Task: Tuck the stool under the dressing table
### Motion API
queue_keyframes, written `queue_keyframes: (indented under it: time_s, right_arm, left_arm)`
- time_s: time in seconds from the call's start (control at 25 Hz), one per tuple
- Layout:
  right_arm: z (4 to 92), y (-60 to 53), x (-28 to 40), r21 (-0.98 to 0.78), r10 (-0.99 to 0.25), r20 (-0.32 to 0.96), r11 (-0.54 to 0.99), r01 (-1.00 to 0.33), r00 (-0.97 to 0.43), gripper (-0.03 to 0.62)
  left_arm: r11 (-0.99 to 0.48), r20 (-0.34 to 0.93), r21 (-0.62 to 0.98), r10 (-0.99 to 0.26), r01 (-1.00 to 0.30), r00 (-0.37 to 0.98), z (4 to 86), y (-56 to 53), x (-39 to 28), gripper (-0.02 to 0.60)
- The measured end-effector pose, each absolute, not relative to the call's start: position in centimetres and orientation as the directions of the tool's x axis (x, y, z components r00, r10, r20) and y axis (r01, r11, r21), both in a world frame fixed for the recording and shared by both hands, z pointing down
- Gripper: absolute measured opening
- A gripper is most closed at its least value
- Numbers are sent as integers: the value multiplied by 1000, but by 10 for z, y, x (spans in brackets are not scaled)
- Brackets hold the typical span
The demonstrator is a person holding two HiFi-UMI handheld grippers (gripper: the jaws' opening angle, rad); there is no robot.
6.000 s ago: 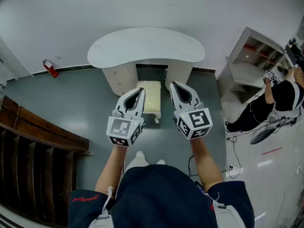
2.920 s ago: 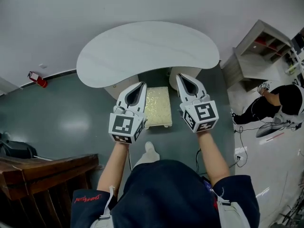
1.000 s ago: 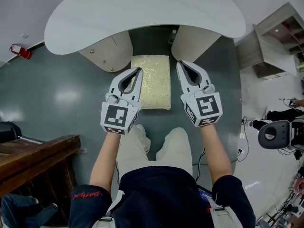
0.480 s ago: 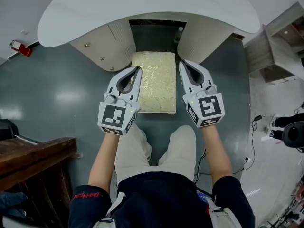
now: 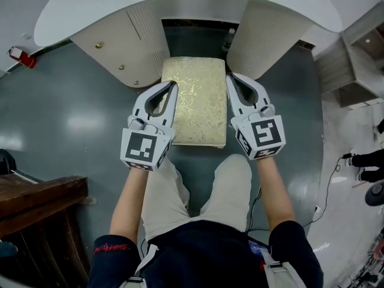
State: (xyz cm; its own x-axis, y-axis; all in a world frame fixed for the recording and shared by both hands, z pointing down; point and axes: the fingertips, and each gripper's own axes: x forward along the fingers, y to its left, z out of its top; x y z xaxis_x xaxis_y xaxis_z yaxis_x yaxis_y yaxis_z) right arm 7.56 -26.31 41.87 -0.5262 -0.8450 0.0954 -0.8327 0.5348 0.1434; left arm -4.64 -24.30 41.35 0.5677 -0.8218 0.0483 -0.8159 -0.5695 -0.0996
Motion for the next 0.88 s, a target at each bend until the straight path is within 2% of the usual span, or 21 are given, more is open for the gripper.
queue_keyframes:
  time_s: [0.48, 0.88]
  right_arm:
    - [475, -264, 71, 172, -824, 75, 566, -806, -562, 15]
    - [495, -252, 66, 225, -803, 87, 593, -773, -590, 15]
  left_arm:
    - [-554, 13, -163, -829, -817, 560, 464, -238, -49, 17]
    - [-561, 43, -225, -822, -796, 567, 488, -219, -51, 17]
